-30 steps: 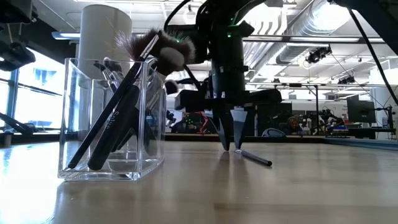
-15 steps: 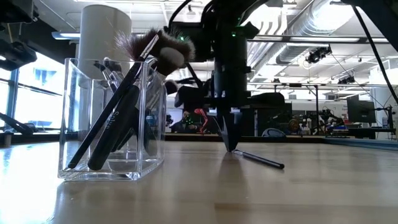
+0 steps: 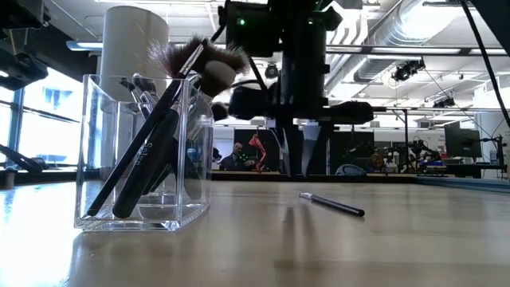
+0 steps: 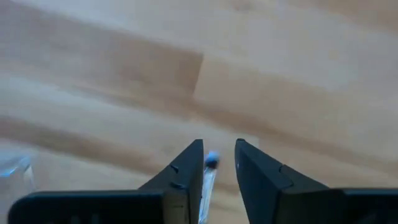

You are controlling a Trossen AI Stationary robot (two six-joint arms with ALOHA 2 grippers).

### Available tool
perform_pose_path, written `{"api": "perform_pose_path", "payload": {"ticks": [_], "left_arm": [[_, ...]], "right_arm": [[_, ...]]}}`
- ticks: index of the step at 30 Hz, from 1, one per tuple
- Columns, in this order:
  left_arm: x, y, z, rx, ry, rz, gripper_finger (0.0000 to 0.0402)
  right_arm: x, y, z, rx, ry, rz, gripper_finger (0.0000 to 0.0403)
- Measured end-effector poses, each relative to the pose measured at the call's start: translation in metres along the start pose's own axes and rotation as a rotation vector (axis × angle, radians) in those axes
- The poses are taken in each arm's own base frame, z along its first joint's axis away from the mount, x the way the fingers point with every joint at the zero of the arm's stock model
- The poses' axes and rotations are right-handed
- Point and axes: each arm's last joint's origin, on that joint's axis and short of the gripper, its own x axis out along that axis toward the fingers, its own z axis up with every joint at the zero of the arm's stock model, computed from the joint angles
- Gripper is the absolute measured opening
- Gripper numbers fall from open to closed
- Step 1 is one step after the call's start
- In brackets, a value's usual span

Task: Put items in baskets/containers
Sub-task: Put the foundation brush into the transparent organizer

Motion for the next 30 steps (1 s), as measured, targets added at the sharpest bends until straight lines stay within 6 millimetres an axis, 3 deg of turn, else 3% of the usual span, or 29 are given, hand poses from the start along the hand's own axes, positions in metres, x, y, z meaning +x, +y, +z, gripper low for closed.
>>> {"api": "perform_pose_path", "payload": {"ticks": [7, 12, 17, 19, 24, 30], "left_arm": [[0.000, 0.000, 0.000, 0.000, -0.001, -0.001, 0.0001], [0.000, 0.000, 0.000, 0.001, 0.001, 0.000, 0.0001], [0.000, 0.000, 0.000, 0.008, 0.001, 0.001, 0.0001], [0.000, 0.000, 0.000, 0.008, 0.000, 0.001, 0.0001], [0.000, -0.001, 0.001, 0.005, -0.007, -0.005, 0.0001], [0.000, -0.004, 0.004, -0.011, -0.041, -0.040, 0.0001]], "right_arm": [[0.023, -0.004, -0.015, 0.037, 0.086, 0.043, 0.0090], [0.036, -0.010, -0.027, 0.035, 0.057, 0.058, 0.0086], [0.040, -0.012, -0.037, -0.032, 0.025, 0.060, 0.0017], [0.038, -0.013, -0.040, -0.080, 0.007, 0.053, 0.0010], [0.012, -0.023, -0.052, -0.163, -0.047, 0.038, 0.0004], [-0.059, -0.041, -0.068, -0.209, -0.235, 0.152, 0.0002]]}}
